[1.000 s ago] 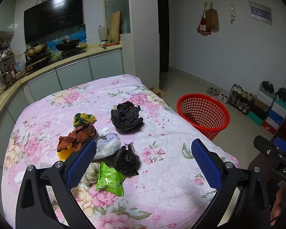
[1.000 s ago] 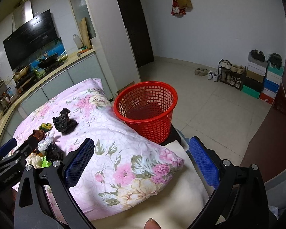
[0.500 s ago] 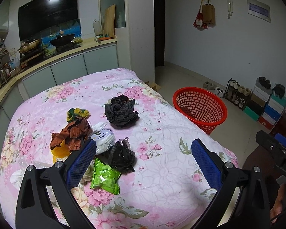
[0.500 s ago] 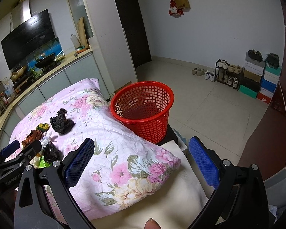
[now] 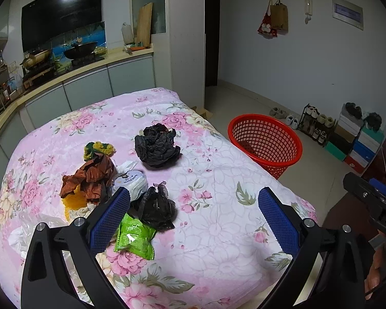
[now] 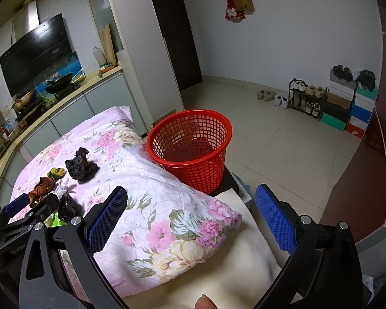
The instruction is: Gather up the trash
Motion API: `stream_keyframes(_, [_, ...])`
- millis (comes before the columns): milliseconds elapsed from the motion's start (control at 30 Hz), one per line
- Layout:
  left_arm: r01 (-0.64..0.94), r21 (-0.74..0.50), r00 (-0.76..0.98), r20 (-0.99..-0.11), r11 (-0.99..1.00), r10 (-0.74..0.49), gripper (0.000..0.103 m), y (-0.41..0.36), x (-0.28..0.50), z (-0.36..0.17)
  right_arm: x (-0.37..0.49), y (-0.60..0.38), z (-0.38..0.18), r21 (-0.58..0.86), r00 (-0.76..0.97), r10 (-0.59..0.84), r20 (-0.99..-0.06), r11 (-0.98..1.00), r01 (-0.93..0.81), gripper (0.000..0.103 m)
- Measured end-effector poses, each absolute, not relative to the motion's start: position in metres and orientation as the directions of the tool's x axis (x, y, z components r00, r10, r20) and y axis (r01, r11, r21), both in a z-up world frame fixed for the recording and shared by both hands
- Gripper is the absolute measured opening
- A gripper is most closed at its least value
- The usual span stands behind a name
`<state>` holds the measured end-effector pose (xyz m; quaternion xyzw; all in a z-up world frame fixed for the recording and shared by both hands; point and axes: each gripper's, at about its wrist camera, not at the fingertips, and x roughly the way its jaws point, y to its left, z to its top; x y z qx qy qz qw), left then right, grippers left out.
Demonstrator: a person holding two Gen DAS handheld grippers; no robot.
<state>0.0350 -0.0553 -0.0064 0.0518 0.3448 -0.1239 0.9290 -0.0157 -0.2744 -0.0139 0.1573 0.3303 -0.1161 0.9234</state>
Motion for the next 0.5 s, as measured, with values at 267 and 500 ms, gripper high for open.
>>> stream_keyframes(267, [0.269, 0.010, 0.732, -0.652, 0.963, -0.198, 0.097, -0.0561, 0.0352, -0.0077, -0.0157, -0.2755, -0.0156, 0.217, 0.753, -0.111, -0.648, 0.922, 0.322, 0.096])
stream_keyframes(500, [0.271, 0.009, 0.731, -0.653, 0.963, -0.199, 0.097, -0.0573, 0.0337, -0.0071, -0.0157, -0.2756, -0.0151, 0.217, 0.754, -0.110, -0.648, 0.922, 0.321, 0.096])
